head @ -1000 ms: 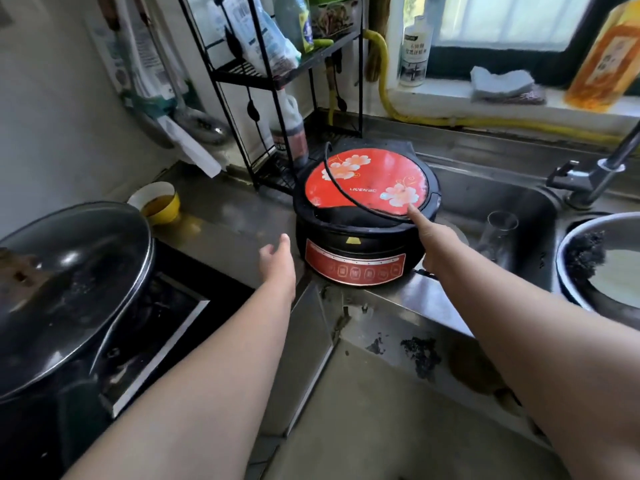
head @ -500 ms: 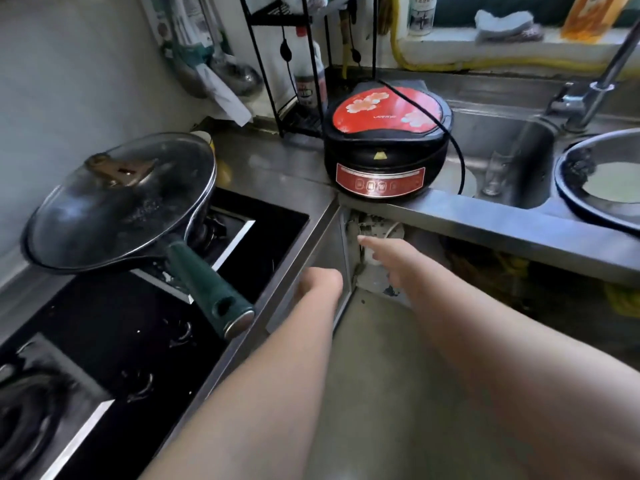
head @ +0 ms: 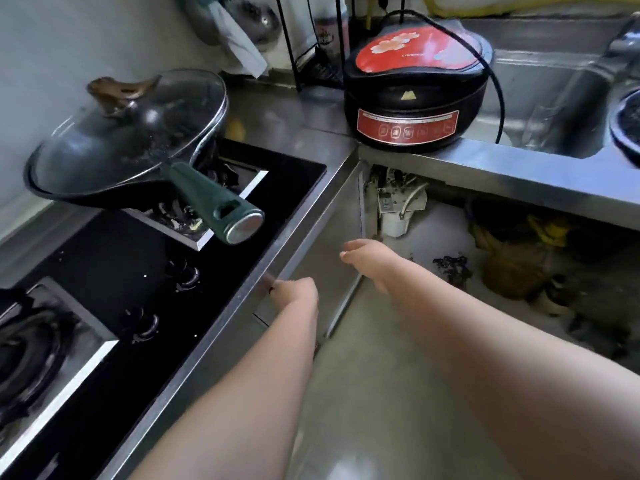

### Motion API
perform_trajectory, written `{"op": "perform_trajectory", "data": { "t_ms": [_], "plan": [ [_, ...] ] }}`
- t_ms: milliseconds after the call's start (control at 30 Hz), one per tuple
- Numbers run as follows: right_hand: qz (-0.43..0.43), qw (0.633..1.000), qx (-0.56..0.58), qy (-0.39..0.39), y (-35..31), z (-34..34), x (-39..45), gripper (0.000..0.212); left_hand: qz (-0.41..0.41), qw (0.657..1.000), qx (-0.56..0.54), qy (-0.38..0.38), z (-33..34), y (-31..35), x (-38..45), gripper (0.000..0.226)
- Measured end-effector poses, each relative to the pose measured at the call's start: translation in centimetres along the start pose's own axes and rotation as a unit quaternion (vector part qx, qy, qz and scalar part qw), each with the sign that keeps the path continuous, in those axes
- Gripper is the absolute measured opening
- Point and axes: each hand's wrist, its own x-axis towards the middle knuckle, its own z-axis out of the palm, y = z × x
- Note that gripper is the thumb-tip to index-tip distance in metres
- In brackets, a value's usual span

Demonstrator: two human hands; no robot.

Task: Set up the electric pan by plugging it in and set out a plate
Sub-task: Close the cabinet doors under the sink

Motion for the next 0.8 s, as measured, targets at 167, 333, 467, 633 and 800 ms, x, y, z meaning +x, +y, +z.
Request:
{"op": "perform_trajectory", "data": {
  "t_ms": [167,333,467,633,800],
  "plan": [
    [-0.019,0.999,-0.025,-0.022,1.4,0.3,0.2,0.05,0.052,0.998,0.028,0.016,-0.5,-2.5,-0.4,0.049],
    [-0.032,0.995,-0.083,-0.046,3.2,-0.6,-0.5,0.063,0.106,0.992,0.068,0.025,2.0,-5.4,-6.1,0.025],
    [0.026,0.974,-0.224,0.003,5.4,-3.7,-0.6,0.055,0.123,0.987,0.055,-0.091,7.2,-6.6,-11.4,0.032],
    [0.056,0.919,-0.34,0.19,9.5,-13.2,-0.7,0.024,0.076,0.959,0.018,-0.272,13.9,-1.7,-14.6,0.034],
    [0.063,0.92,-0.309,0.232,11.4,-18.2,0.8,0.019,0.015,0.933,-0.028,-0.36,19.1,5.4,-13.9,0.043]
  ]
}}
